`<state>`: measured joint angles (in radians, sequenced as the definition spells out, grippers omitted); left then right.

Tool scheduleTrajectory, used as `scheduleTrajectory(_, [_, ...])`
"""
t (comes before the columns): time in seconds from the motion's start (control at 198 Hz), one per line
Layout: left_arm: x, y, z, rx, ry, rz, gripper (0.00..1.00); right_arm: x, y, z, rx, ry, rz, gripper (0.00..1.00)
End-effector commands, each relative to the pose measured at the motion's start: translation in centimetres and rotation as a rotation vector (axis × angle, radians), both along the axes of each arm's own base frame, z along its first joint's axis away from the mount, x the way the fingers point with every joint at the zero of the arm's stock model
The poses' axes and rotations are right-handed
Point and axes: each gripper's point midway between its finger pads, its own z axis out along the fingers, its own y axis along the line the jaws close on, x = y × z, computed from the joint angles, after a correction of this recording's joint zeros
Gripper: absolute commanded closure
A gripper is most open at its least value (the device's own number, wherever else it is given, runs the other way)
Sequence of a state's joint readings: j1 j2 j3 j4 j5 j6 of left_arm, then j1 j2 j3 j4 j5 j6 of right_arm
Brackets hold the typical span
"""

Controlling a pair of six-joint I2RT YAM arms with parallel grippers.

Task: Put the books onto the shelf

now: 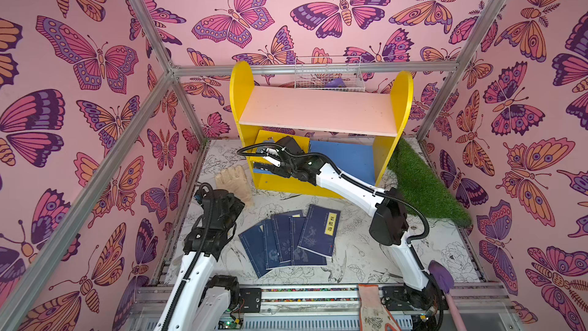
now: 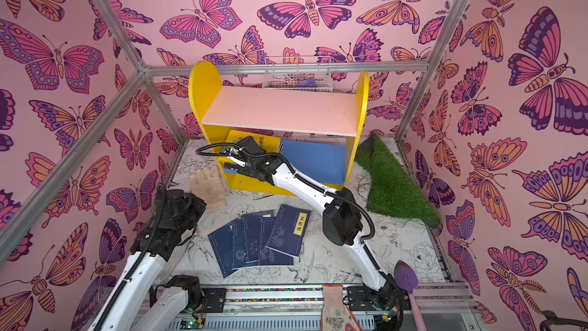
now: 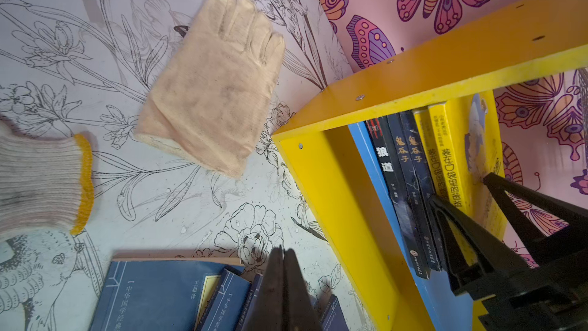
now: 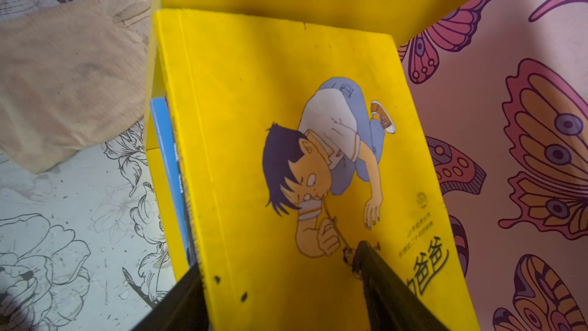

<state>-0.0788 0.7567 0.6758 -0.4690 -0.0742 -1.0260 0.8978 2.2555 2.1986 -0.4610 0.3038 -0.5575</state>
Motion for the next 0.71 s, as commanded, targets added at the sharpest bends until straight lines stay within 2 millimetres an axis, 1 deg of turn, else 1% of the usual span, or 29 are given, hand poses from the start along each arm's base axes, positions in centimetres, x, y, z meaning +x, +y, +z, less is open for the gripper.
scheduleTrajectory(0.0, [-0.1, -0.1, -0.7, 0.003, 0.012, -0.017, 1.0, 0.6, -0.3, 1.4, 0.003, -0.037, -0.022, 0.28])
scheduleTrajectory(0.141, [0.0, -0.2, -0.5, -0.001, 0.005, -0.018, 1.0, 0.5, -1.1, 1.9, 0.003, -0.029, -0.012, 0.28])
scheduleTrajectory(0.257, [0.1, -0.3, -0.6, -0.006, 0.007, -0.024, 1.0, 0.0, -1.5, 2.5, 0.039, 0.004, 0.0, 0.28])
scheduleTrajectory(0.353, [0.3, -0.6, -0.8, -0.015, 0.013, -0.032, 1.0, -0.7, -1.6, 3.2, 0.081, 0.044, 0.021, 0.28])
scheduleTrajectory(0.519, [0.4, -0.7, -1.0, -0.02, 0.019, -0.042, 1.0, -2.0, -1.7, 3.6, 0.128, 0.105, 0.054, 0.28])
scheduleTrajectory(0.63, [0.4, -0.7, -1.1, -0.016, 0.02, -0.04, 1.0, -2.1, -2.0, 3.7, 0.149, 0.125, 0.05, 0.29])
scheduleTrajectory(0.7, [0.5, -0.7, -1.2, -0.014, 0.024, -0.04, 1.0, -1.8, -2.2, 3.6, 0.156, 0.13, 0.04, 0.29])
